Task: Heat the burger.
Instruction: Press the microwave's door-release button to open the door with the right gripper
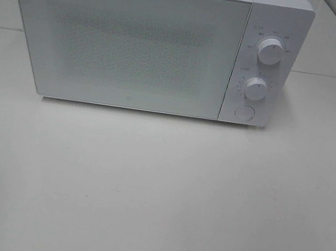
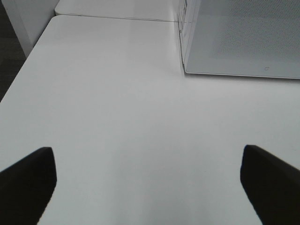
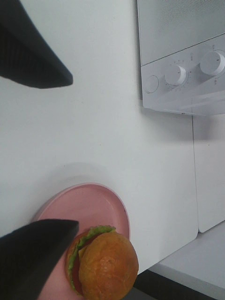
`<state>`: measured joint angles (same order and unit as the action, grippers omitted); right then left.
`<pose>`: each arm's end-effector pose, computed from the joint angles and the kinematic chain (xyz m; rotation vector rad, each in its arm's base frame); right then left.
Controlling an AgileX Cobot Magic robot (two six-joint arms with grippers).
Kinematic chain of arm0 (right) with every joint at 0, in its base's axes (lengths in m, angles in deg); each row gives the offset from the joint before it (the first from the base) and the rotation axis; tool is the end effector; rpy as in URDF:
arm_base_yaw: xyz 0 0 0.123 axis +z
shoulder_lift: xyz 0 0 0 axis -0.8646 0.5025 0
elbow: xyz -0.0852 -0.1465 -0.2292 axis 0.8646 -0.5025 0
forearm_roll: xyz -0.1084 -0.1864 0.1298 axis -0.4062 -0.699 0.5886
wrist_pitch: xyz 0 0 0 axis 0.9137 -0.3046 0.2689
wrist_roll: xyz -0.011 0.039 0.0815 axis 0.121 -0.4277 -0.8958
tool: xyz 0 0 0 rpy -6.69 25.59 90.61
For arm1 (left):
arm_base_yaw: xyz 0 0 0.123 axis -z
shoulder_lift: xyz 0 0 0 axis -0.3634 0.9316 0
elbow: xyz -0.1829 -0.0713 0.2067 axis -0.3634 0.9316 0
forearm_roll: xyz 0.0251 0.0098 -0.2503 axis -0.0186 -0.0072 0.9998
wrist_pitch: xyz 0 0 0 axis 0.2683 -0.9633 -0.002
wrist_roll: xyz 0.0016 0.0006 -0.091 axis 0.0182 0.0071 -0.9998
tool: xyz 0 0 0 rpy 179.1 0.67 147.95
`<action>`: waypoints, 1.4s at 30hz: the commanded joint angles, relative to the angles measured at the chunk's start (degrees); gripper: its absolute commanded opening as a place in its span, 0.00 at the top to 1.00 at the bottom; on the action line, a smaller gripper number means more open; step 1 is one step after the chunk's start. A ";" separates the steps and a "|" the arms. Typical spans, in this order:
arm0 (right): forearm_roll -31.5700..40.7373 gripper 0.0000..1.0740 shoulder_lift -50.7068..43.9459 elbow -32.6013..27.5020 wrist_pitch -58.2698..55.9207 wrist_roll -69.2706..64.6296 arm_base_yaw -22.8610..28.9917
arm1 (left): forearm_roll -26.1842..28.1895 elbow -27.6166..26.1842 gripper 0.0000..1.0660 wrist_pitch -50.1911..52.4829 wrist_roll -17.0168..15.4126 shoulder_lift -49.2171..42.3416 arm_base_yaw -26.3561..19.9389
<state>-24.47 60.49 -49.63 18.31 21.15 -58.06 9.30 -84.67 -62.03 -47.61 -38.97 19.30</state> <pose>-0.0023 -0.0066 0.2818 0.0102 1.9481 -0.0554 -0.0082 -0.0053 0.2797 -0.0315 2.0453 -0.0523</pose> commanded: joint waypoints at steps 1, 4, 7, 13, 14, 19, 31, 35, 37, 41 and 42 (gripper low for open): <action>0.23 0.29 -1.09 -0.06 0.46 0.80 0.17 | 0.06 0.00 0.04 0.69 0.00 -0.92 0.00; 0.23 0.29 -1.09 -0.06 0.46 0.80 0.17 | 0.06 0.00 0.04 0.69 0.00 -0.92 0.00; 0.23 0.29 -1.09 -0.06 0.46 0.80 0.17 | 0.06 0.00 0.04 0.69 0.00 -0.92 0.00; 0.23 0.36 -0.80 1.49 3.38 0.80 0.17 | 0.06 0.00 0.04 0.69 0.00 -0.92 0.00; 0.23 0.39 -0.34 2.12 5.16 0.80 0.17 | 0.06 0.00 0.04 0.69 0.00 -0.92 0.00; 0.86 0.62 5.56 2.35 15.07 1.03 0.17 | 0.06 0.00 0.04 0.69 0.00 -0.92 0.00; 1.03 1.00 20.63 -7.85 54.55 3.61 0.17 | 0.06 0.00 0.04 0.69 0.00 -0.92 0.00; 1.09 1.00 30.94 -11.92 71.45 2.41 0.17 | 0.06 0.00 0.04 0.69 0.00 -0.92 0.00; 1.09 1.00 35.52 -12.32 76.38 2.06 0.17 | 0.06 0.00 0.04 0.69 0.00 -0.92 0.00; 1.09 1.00 45.72 -13.01 85.37 2.06 0.17 | 0.06 0.00 0.04 0.69 0.00 -0.92 0.00; 1.09 1.00 51.22 -13.01 88.87 2.41 0.17 | 0.06 0.00 0.04 0.69 0.00 -0.92 0.00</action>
<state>-23.32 106.04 -62.41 101.62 23.55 -58.06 9.30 -84.67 -62.03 -47.61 -38.97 19.30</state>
